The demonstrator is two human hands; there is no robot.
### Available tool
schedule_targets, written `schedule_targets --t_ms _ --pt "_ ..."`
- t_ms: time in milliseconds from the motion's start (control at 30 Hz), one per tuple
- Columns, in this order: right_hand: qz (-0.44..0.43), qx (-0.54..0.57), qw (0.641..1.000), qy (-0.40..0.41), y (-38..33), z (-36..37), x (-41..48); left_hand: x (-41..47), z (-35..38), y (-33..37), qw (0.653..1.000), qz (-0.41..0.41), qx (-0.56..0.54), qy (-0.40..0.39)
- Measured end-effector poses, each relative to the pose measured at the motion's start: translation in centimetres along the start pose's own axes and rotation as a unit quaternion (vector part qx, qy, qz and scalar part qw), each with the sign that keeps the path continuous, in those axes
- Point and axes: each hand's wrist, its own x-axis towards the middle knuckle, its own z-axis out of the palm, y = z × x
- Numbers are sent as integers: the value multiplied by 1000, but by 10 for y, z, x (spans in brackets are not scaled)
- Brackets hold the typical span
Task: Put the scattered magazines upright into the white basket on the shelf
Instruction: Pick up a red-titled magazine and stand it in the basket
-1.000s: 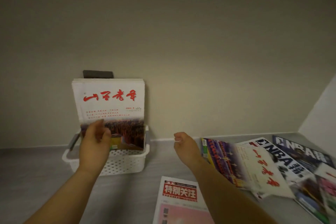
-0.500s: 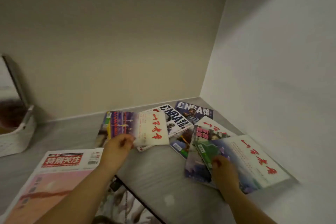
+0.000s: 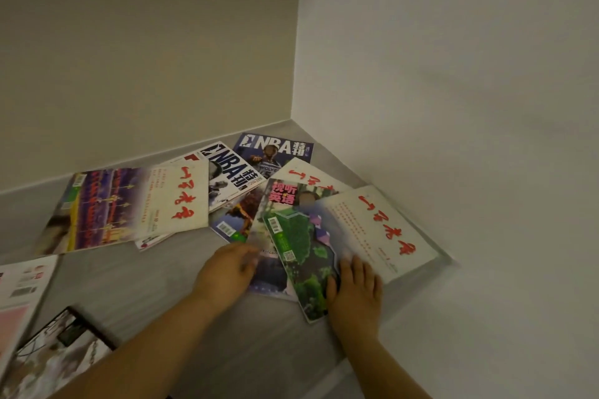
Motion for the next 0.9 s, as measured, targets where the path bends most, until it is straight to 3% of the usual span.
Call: schedule_targets --t_ms 133,300,400,567,633,733,900 --pt "-3 11 1000 -15 3 3 1 35 19 21 997 45 60 -12" --pt "-9 27 999 -25 3 -1 1 79 22 32 988 -13 136 -73" --pt "-9 24 999 -27 3 0 3 86 27 27 984 -33 143 -106" --pt "-8 31 999 -30 4 -1 3 86 29 24 983 -72 163 -42" --pt "-9 38 999 -21 4 -1 1 89 24 26 985 -99 124 -68" --pt "-10 58 998 -12 3 -2 1 88 16 32 985 -73 109 -109" --pt "13 131 991 13 3 -7 -4 62 0 39 991 22 131 12"
